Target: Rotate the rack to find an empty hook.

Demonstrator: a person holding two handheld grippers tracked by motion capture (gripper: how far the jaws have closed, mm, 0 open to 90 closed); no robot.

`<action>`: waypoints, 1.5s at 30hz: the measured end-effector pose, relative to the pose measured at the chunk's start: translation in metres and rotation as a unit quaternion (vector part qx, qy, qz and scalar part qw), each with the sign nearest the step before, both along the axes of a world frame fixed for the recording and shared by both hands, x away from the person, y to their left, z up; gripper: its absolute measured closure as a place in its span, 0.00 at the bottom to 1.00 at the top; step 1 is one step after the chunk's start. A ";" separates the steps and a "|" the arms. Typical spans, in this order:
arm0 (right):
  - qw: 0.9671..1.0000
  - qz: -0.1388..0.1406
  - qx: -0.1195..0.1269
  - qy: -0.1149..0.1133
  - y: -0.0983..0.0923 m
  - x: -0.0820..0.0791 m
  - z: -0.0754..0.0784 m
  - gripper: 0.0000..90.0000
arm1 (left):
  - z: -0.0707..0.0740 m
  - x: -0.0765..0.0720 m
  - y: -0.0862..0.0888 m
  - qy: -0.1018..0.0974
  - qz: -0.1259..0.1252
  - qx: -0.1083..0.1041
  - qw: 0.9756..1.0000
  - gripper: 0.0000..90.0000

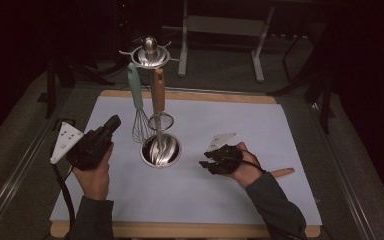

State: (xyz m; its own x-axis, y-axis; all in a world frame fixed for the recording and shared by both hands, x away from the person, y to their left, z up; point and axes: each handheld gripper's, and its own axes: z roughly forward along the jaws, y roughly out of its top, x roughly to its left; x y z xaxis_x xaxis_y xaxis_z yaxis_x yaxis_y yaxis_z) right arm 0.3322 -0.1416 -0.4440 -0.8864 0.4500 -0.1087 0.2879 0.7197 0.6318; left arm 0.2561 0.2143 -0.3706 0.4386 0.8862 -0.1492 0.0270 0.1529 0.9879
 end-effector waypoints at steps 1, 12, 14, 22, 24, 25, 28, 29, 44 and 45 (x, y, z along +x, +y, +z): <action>1.000 -0.004 -0.006 -0.001 0.000 -0.001 -0.004 0.68 | 0.005 0.000 -0.001 -0.006 -0.001 -0.001 1.000 1.00; 0.998 -0.055 0.005 0.019 -0.022 -0.021 -0.039 0.66 | 0.059 0.007 -0.019 -0.072 -0.013 0.006 0.997 1.00; 0.998 -0.063 0.011 0.021 -0.027 -0.025 -0.042 0.66 | 0.068 0.009 -0.022 -0.081 -0.013 0.004 0.997 1.00; 0.994 -0.094 0.051 0.035 -0.046 -0.027 -0.045 0.64 | 0.089 0.018 -0.030 -0.094 -0.015 0.012 0.995 1.00; 0.993 -0.095 0.053 0.035 -0.047 -0.027 -0.045 0.64 | 0.090 0.019 -0.031 -0.095 -0.015 0.012 0.995 1.00; 0.993 -0.096 0.052 0.035 -0.048 -0.028 -0.045 0.64 | 0.091 0.021 -0.033 -0.095 -0.017 0.013 0.995 1.00; 0.993 -0.097 0.061 0.034 -0.049 -0.028 -0.043 0.63 | 0.093 0.024 -0.034 -0.092 -0.019 0.015 0.995 1.00; 0.993 -0.098 0.063 0.034 -0.049 -0.028 -0.042 0.63 | 0.094 0.025 -0.034 -0.091 -0.020 0.016 0.996 1.00; 0.992 -0.102 0.068 0.038 -0.052 -0.028 -0.043 0.62 | 0.098 0.030 -0.029 -0.085 -0.006 0.041 0.996 1.00; 0.992 -0.102 0.068 0.038 -0.052 -0.028 -0.043 0.62 | 0.099 0.031 -0.028 -0.084 -0.004 0.040 0.996 1.00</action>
